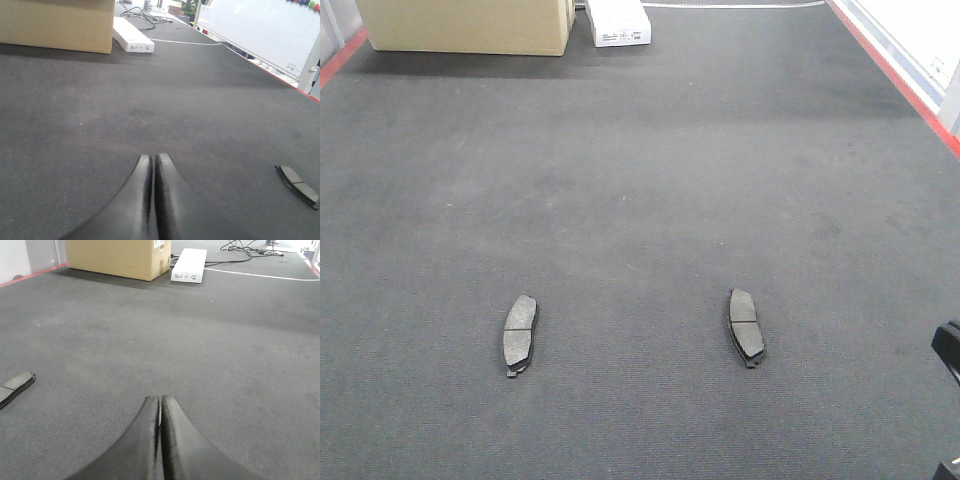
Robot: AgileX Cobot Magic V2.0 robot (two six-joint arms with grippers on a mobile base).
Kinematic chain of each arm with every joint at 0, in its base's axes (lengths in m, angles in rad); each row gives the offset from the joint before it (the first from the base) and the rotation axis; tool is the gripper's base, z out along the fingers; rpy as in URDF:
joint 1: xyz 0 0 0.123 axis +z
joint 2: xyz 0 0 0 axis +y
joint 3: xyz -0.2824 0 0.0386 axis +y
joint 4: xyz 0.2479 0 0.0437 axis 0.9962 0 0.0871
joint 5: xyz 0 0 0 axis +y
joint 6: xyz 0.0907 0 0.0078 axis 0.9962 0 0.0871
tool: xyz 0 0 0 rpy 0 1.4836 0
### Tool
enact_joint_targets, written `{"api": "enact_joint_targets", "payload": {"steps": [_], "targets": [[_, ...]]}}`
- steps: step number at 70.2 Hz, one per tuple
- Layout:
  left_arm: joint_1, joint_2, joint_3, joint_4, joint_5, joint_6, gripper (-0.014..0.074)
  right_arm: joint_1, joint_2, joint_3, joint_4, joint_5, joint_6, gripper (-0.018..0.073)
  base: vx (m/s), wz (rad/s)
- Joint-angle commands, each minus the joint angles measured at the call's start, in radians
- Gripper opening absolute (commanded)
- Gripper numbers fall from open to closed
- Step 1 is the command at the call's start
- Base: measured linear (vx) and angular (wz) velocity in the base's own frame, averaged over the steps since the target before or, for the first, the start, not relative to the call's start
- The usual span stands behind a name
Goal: Move and align brake pads A on conveyor
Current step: 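Open the right gripper and lift it away from the pad, then back away and turn the base from the conveyor belt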
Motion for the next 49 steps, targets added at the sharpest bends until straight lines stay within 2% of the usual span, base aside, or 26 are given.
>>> {"api": "enact_joint_targets", "payload": {"steps": [1,49], "targets": [[-0.007,0.012,-0.026,0.012,-0.071,-0.001,-0.0006,-0.004,0.005,-0.027,-0.006,-0.076,-0.001,-0.0006,0.0,0.0],[-0.007,0.012,-0.026,0.012,-0.071,-0.001,-0.0006,-0.004,0.005,-0.027,-0.006,-0.076,-0.001,-0.0006,-0.03,0.0]]}}
